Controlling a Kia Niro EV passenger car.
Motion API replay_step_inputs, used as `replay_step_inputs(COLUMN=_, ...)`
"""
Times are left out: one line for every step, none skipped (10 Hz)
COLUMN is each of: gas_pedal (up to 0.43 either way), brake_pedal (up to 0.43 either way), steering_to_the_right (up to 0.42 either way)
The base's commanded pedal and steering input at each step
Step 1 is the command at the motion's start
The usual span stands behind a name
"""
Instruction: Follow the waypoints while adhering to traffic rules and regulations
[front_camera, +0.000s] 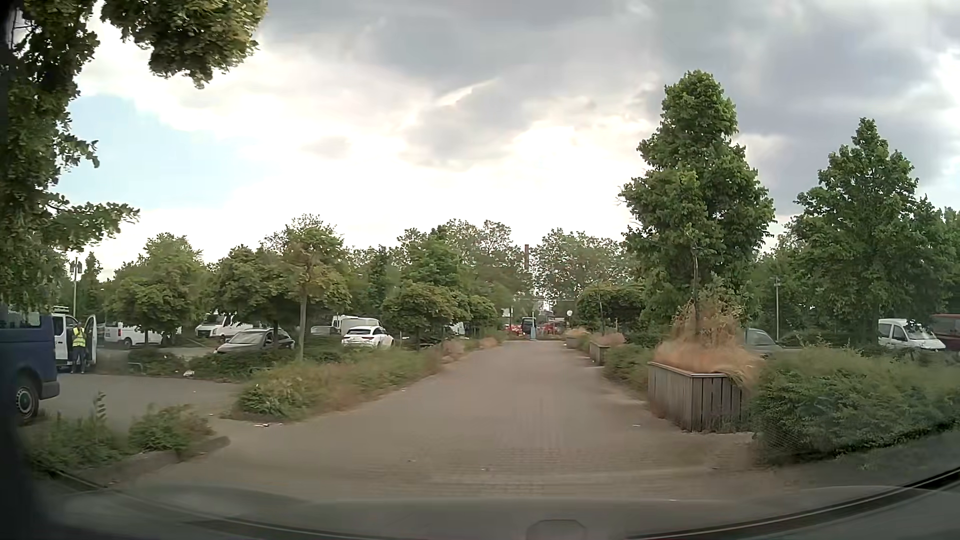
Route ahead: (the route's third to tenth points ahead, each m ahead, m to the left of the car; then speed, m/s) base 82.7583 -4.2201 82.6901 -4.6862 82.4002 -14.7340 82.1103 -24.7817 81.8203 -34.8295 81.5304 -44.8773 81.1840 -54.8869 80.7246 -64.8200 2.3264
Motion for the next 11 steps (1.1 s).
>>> replay_step_inputs(gas_pedal=0.079, brake_pedal=0.037, steering_to_the_right=0.112)
replay_step_inputs(gas_pedal=0.079, brake_pedal=0.037, steering_to_the_right=0.090)
replay_step_inputs(gas_pedal=0.079, brake_pedal=0.037, steering_to_the_right=0.065)
replay_step_inputs(gas_pedal=0.079, brake_pedal=0.037, steering_to_the_right=0.030)
replay_step_inputs(gas_pedal=0.079, brake_pedal=0.037, steering_to_the_right=0.003)
replay_step_inputs(gas_pedal=0.079, brake_pedal=0.037, steering_to_the_right=-0.009)
replay_step_inputs(gas_pedal=0.087, brake_pedal=0.030, steering_to_the_right=-0.011)
replay_step_inputs(gas_pedal=0.098, brake_pedal=0.030, steering_to_the_right=-0.007)
replay_step_inputs(gas_pedal=0.098, brake_pedal=0.037, steering_to_the_right=-0.002)
replay_step_inputs(gas_pedal=0.098, brake_pedal=0.037, steering_to_the_right=-0.001)
replay_step_inputs(gas_pedal=0.098, brake_pedal=0.037, steering_to_the_right=-0.001)
